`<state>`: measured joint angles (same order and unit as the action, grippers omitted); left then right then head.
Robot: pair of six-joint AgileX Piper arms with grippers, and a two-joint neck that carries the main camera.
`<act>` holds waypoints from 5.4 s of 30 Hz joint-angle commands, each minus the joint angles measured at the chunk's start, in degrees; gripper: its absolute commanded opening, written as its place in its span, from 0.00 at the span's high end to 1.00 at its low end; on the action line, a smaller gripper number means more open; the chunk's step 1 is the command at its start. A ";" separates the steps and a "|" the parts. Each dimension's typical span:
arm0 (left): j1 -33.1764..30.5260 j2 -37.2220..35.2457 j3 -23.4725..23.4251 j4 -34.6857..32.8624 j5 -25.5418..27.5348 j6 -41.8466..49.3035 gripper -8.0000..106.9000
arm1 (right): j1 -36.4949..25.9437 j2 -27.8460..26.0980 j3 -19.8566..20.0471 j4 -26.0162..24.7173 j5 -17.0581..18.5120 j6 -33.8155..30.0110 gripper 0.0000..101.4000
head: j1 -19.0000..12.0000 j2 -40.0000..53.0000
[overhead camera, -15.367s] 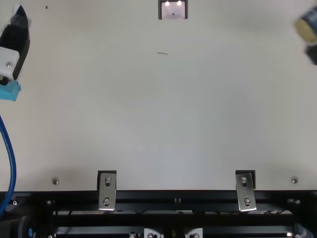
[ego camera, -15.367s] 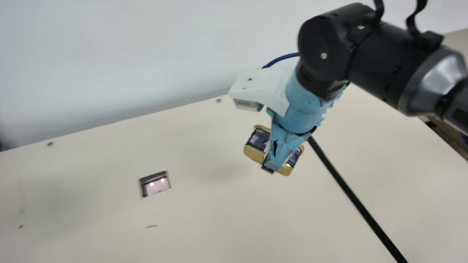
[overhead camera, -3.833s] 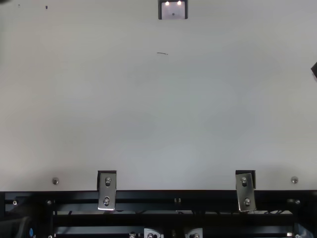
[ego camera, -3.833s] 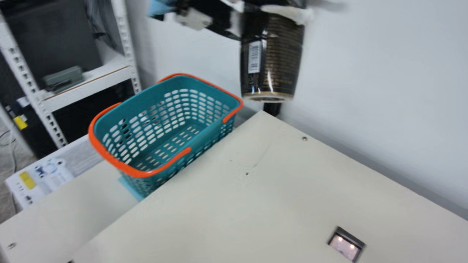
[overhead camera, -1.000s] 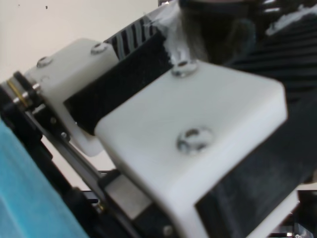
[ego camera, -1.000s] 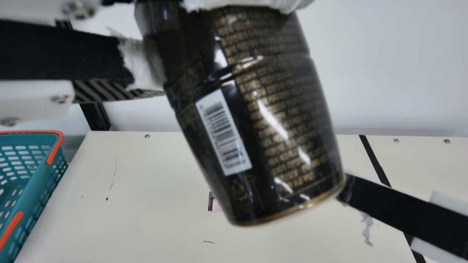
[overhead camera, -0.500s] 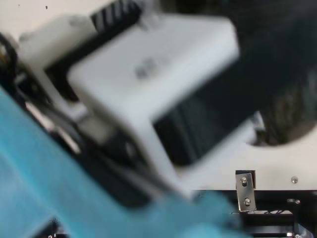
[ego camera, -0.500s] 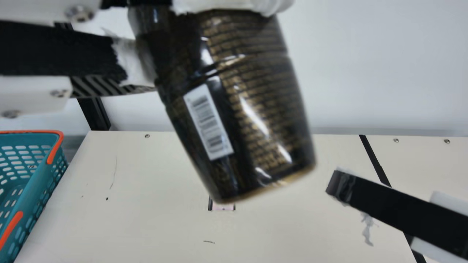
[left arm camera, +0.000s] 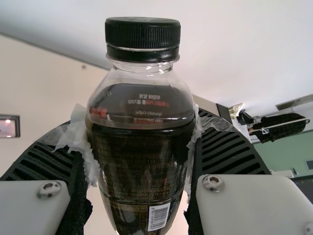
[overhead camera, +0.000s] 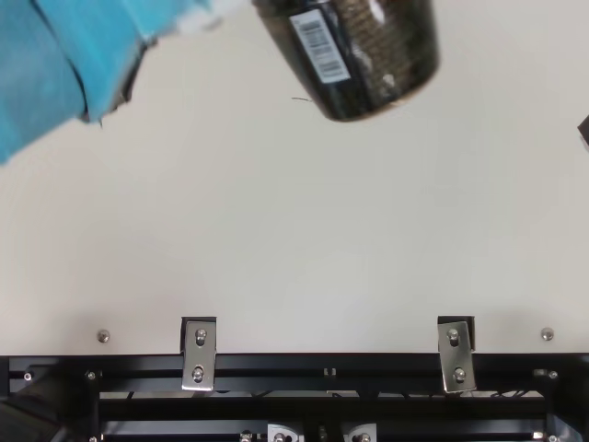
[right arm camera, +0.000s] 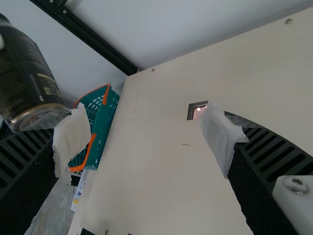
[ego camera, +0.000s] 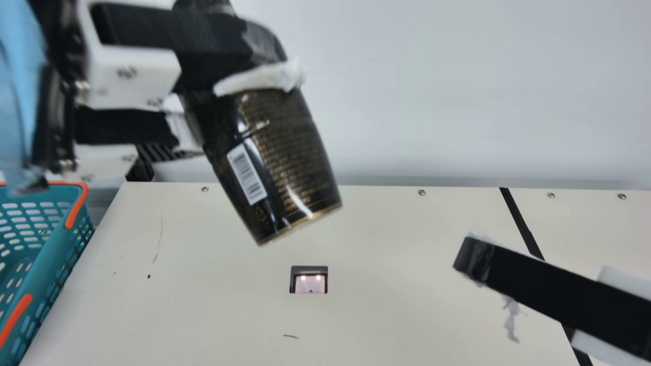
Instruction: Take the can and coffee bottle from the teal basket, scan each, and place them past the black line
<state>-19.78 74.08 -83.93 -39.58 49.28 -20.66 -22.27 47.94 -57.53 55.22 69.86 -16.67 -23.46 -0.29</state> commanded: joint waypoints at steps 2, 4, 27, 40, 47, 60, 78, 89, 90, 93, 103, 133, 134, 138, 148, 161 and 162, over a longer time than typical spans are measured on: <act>9.64 1.56 6.80 -19.66 3.03 13.97 0.84 | 0.00 0.00 0.00 0.00 0.00 0.00 0.00 | -1.54 -0.41; 13.51 2.81 9.66 -24.27 5.29 18.09 0.84 | 0.00 0.00 0.00 0.00 0.00 0.00 0.00 | -1.54 -0.41; 23.24 12.45 33.73 -40.66 15.03 34.31 0.84 | 0.00 0.00 0.00 0.00 0.00 0.00 0.00 | -1.54 -0.41; 23.19 13.00 33.92 -41.84 15.18 33.84 0.84 | 0.00 0.00 0.00 0.00 0.00 0.00 0.00 | -1.54 -0.41; 23.33 13.15 33.68 -41.87 15.35 33.15 0.84 | 0.00 0.00 0.00 -0.02 0.00 0.00 0.00 | -1.54 -0.41; 26.67 16.82 32.91 -46.27 17.90 26.23 0.84 | 0.00 0.00 0.00 -0.02 0.00 0.00 0.00 | -1.54 -0.41; 26.67 16.82 32.91 -46.27 18.00 26.23 0.84 | 17.97 7.10 2.32 2.95 -9.71 2.64 0.00 | -1.54 -0.41; 26.67 16.82 32.91 -46.27 18.00 26.23 0.84 | 32.05 16.33 2.09 4.93 -19.44 3.35 0.00 | -1.54 -0.41; 26.67 16.82 32.91 -46.27 18.00 26.23 0.84 | 32.91 17.11 2.00 5.26 -20.07 3.34 0.00 | -1.54 -0.41; 26.67 16.82 32.91 -46.27 18.00 26.23 0.84 | 34.91 19.24 1.70 6.68 -21.72 3.26 0.00 | -1.54 -0.41; 26.67 16.82 32.91 -46.27 18.00 26.23 0.84 | 37.74 23.79 0.76 9.67 -24.21 3.71 0.00 | -1.54 -0.41; 26.67 16.82 32.91 -46.27 18.00 26.23 0.84 | 37.85 25.44 9.86 31.98 -26.89 3.96 0.00 | -1.54 -0.41; 26.67 16.82 32.91 -46.27 18.00 26.23 0.84 | 37.86 25.52 9.87 31.55 -27.08 4.49 0.00 | -1.54 -0.41; 26.67 16.82 32.91 -46.27 18.00 26.23 0.84 | 37.46 25.75 9.97 30.57 -27.11 6.19 0.00 | -1.54 -0.41; 26.67 16.82 32.91 -46.27 18.00 26.23 0.84 | 38.76 28.90 9.71 38.45 -27.60 4.21 0.00 | -1.54 -0.41; 26.67 16.82 32.91 -46.27 18.00 26.23 0.84 | 43.01 35.03 7.46 44.76 -28.41 5.71 0.00 | -1.54 -0.41; 26.67 16.82 32.91 -46.27 18.00 26.23 0.84 | 43.10 35.21 7.30 44.76 -28.39 6.18 0.00 | -1.54 -0.41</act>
<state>6.89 90.89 -51.03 -85.84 67.29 5.57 20.79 83.05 -50.09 100.08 41.17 -11.12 -23.46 -0.59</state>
